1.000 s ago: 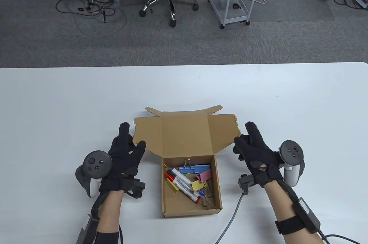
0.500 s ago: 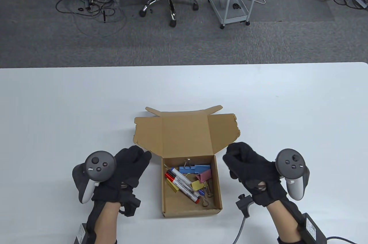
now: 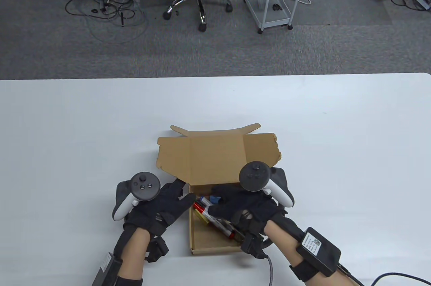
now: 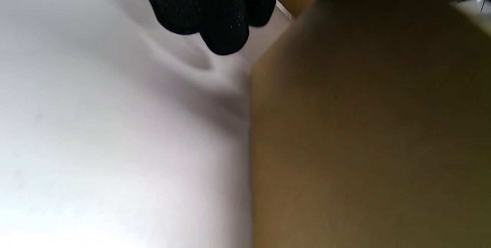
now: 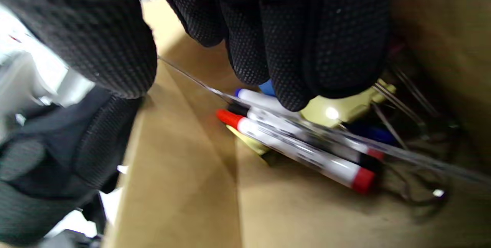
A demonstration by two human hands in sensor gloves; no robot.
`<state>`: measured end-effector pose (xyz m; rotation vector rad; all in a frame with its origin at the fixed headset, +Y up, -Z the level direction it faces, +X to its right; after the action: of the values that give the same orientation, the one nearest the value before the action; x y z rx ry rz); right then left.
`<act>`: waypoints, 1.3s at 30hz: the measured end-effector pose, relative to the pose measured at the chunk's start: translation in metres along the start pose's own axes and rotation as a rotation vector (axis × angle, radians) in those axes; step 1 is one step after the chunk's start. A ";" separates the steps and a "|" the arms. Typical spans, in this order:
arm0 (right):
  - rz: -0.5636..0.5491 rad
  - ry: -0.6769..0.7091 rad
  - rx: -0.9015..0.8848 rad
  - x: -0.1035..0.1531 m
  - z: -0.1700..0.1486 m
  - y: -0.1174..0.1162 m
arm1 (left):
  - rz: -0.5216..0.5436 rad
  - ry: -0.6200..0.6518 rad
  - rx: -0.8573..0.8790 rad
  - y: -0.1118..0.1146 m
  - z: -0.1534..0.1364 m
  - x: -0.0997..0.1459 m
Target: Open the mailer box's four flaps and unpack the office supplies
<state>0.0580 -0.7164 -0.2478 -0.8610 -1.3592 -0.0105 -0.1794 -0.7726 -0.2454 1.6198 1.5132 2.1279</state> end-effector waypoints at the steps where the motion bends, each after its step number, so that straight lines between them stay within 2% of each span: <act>1: 0.028 -0.028 0.042 -0.004 0.000 -0.006 | -0.006 0.026 0.015 0.002 0.000 -0.003; 6: 0.072 -0.095 0.136 -0.021 0.000 -0.021 | 0.025 0.094 0.033 0.003 0.003 -0.008; 13: 0.040 -0.130 0.218 -0.031 0.002 -0.026 | 0.040 0.127 0.083 0.003 0.001 -0.015; 19: 0.044 -0.096 0.188 -0.031 0.002 -0.026 | 0.030 0.115 0.071 0.005 0.004 -0.015; 22: -0.022 -0.056 0.207 -0.026 0.009 -0.019 | 0.017 0.124 0.078 0.005 0.005 -0.016; 23: -0.076 -0.027 0.186 -0.022 0.015 -0.014 | 0.017 0.121 0.072 0.005 0.005 -0.016; 29: -0.137 0.006 0.165 0.000 0.027 0.016 | 0.032 0.113 0.048 0.003 0.006 -0.014; 33: -0.217 0.032 0.071 0.023 0.025 0.052 | 0.036 0.111 0.054 0.003 0.006 -0.013; 35: -0.249 0.031 0.055 0.034 0.019 0.069 | 0.039 0.109 0.054 0.004 0.006 -0.013; 39: -0.366 -0.020 0.044 0.060 -0.019 0.107 | 0.039 0.107 0.060 0.004 0.006 -0.013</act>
<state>0.1402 -0.6238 -0.2522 -0.5673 -1.5141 -0.2545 -0.1673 -0.7781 -0.2515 1.5910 1.6028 2.2443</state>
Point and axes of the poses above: the tracker on the back of each hand, its own z axis roughly to the thumb side, its own x axis roughly from the fingertips to the wrist, y = z × x, the point moved 3 cm from there along -x, roughly from the wrist to the fingertips, and after that the axes turned 10 degrees about -z, right-handed, at the moved point
